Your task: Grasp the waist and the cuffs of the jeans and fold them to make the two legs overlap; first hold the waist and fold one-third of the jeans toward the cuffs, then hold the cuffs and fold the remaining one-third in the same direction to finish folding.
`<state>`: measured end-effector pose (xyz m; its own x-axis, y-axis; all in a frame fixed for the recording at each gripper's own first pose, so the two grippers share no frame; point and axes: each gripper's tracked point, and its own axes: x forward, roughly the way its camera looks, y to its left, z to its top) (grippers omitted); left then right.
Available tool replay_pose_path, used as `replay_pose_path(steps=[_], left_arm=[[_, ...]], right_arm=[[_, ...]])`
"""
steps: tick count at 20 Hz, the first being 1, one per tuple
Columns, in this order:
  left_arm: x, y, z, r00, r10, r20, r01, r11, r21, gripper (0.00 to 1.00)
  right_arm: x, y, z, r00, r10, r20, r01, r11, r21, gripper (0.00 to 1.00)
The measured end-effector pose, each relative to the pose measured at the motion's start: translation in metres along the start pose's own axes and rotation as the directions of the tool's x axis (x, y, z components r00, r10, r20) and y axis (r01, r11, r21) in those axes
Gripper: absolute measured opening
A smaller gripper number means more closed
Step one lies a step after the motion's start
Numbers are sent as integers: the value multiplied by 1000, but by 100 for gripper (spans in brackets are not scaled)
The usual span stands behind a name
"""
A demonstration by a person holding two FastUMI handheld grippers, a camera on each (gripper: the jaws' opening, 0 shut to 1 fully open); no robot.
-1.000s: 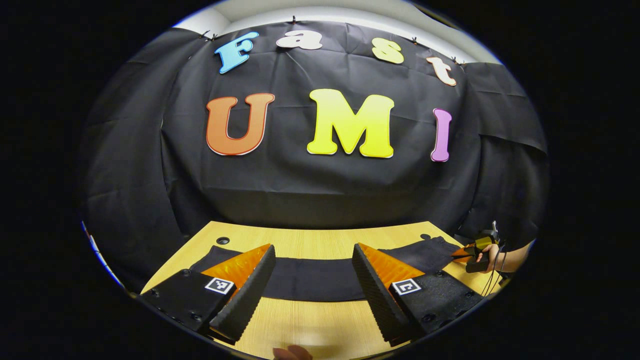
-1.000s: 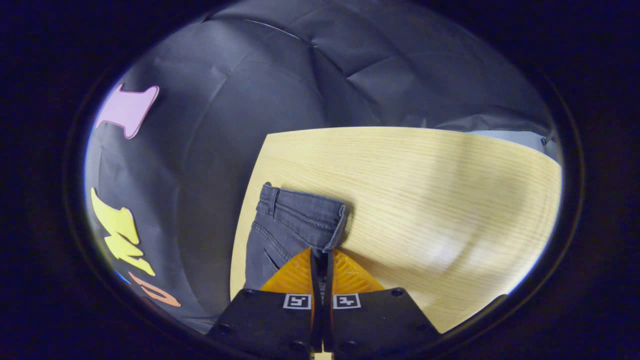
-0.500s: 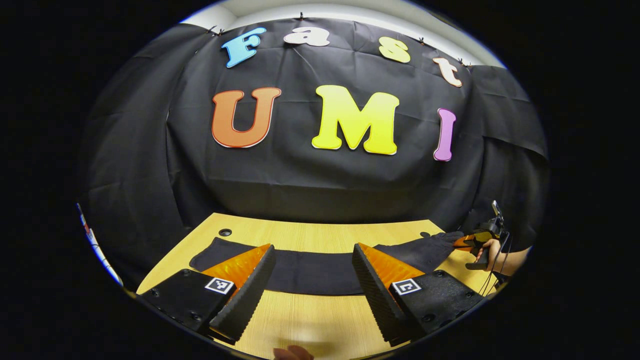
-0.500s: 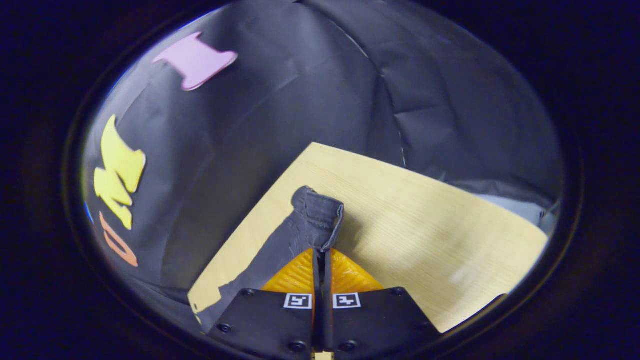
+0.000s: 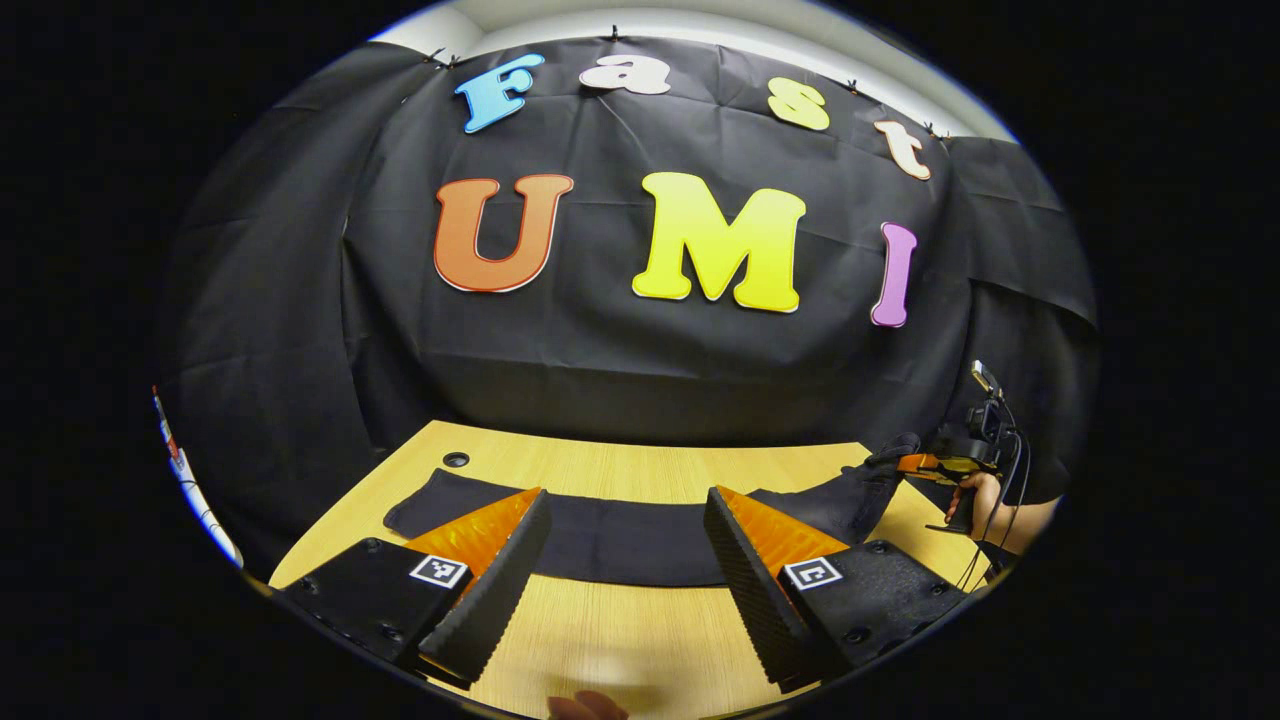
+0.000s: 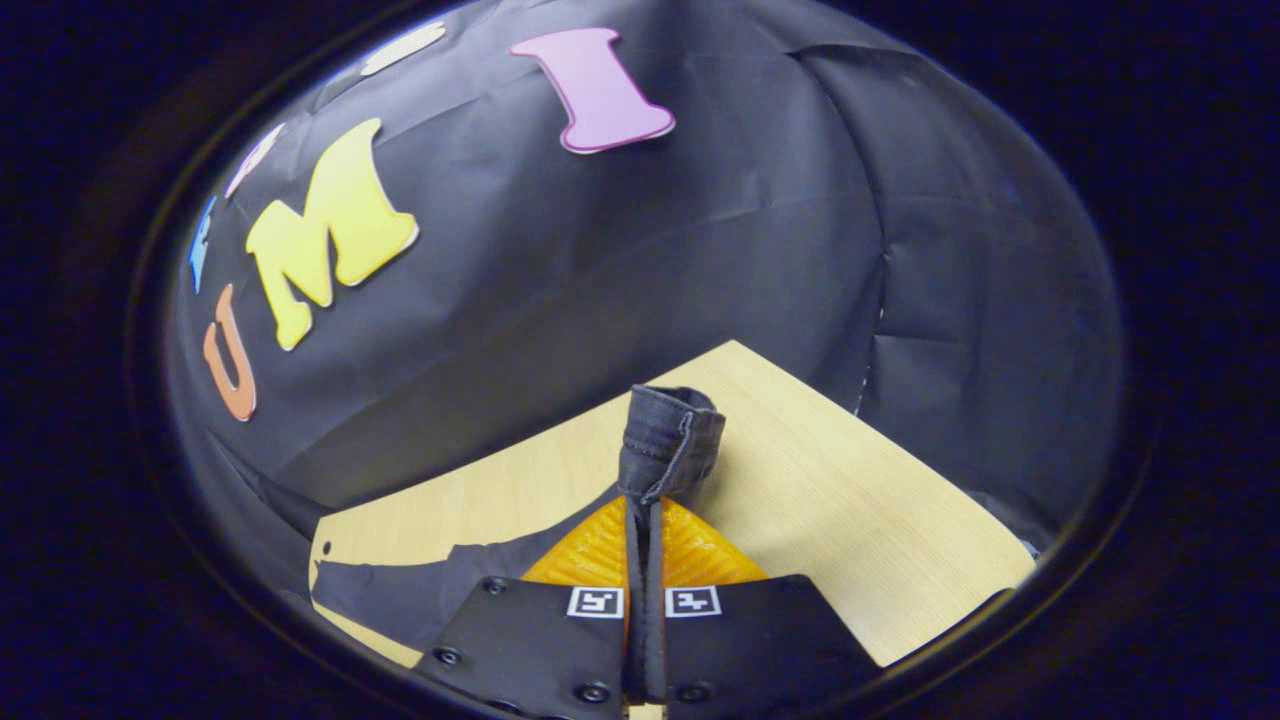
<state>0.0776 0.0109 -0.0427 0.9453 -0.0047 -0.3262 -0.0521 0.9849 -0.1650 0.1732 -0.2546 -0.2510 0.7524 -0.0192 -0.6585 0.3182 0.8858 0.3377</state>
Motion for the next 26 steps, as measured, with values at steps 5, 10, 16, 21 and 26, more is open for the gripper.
replay_pose_path(steps=[5, 10, 16, 21, 26], left_arm=[[-4, 4, -3, 1000, 7, -7, -7, 1000, -13, 99], [-10, 12, -4, 1000, 11, -11, -11, 1000, -18, 99], [-15, 22, -10, 999, 30, -23, -31, 998, -47, 99], [-24, 34, -7, 998, 55, -11, -55, 997, -49, 99], [-33, 44, -1, 997, 71, 7, -71, 997, -23, 99]], right_arm=[[-21, 51, -4, 995, 98, 20, -96, 992, -87, 0], [-33, 103, -22, 988, 156, 5, -154, 979, -135, 1], [-39, 146, -45, 979, 201, -12, -200, 965, -172, 0], [-41, 188, -75, 966, 253, -50, -258, 944, -206, 0], [-43, 226, -107, 949, 302, -94, -315, 921, -227, 1]])
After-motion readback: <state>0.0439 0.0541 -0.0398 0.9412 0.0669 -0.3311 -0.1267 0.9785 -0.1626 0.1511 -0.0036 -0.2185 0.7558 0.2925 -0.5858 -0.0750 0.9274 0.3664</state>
